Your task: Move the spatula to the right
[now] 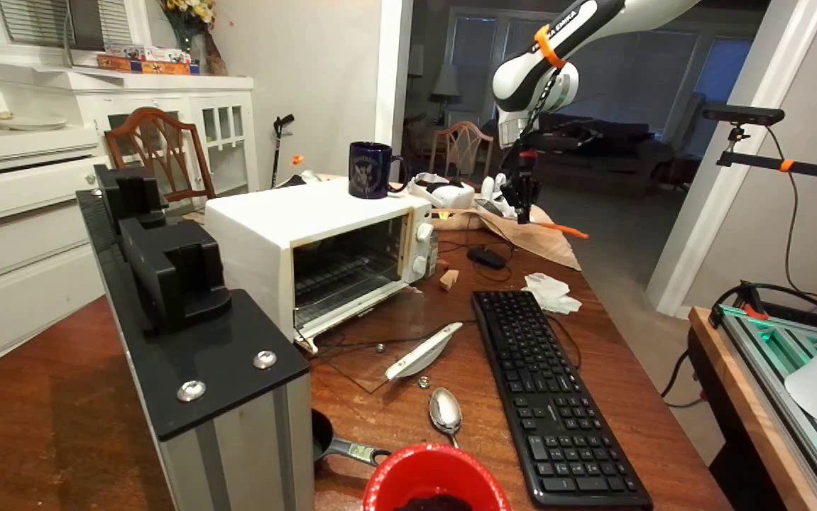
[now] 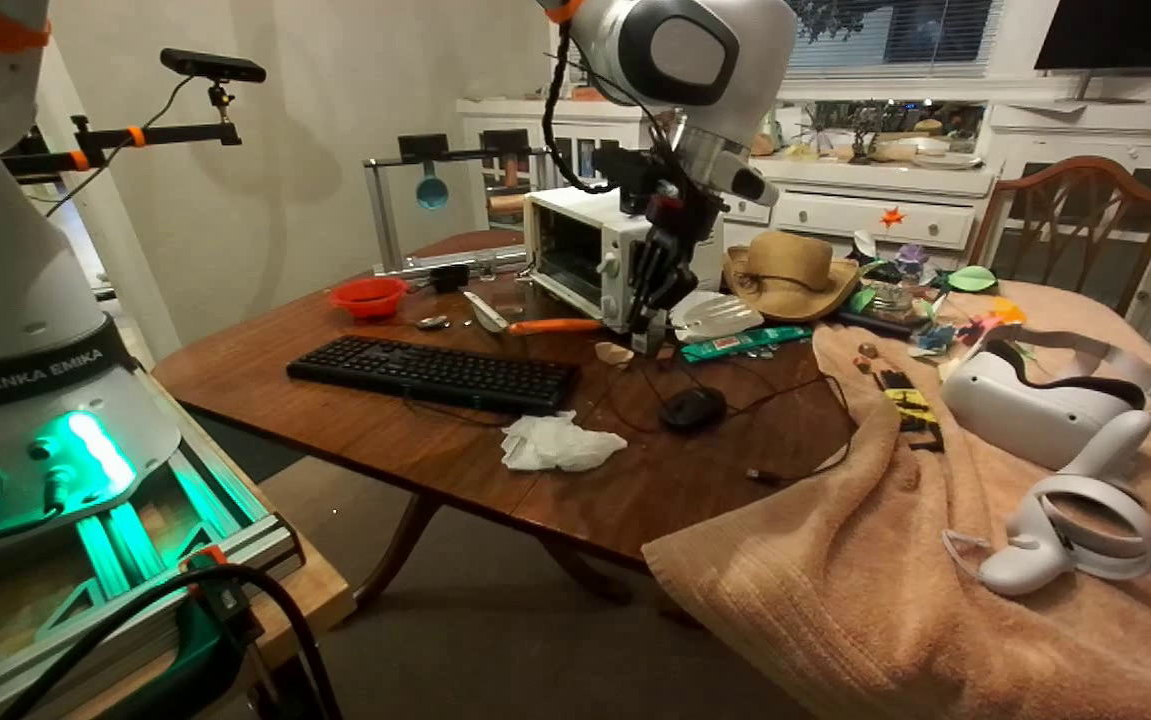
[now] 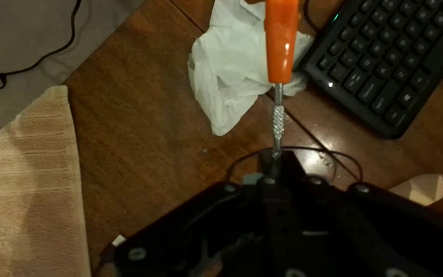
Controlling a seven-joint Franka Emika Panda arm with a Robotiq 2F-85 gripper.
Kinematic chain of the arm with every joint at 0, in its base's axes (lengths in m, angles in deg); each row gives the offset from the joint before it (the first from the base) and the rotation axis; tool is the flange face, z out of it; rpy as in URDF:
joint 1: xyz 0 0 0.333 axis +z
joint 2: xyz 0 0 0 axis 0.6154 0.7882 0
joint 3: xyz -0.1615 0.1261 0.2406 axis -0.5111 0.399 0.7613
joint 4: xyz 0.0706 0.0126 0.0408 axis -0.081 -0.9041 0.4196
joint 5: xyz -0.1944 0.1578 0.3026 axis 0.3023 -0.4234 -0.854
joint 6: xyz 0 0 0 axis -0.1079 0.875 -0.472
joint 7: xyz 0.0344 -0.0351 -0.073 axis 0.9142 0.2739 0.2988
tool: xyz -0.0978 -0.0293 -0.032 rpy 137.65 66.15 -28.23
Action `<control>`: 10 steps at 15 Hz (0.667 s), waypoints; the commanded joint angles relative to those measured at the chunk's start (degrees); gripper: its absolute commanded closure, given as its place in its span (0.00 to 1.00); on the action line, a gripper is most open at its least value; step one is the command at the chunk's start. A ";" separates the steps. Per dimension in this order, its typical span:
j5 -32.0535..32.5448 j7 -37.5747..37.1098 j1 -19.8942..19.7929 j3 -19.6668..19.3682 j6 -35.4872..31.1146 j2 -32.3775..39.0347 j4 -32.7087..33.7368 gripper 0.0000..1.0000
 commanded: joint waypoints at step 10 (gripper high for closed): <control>-8.08 -20.72 -5.45 -6.04 -19.55 6.13 -2.73 0.98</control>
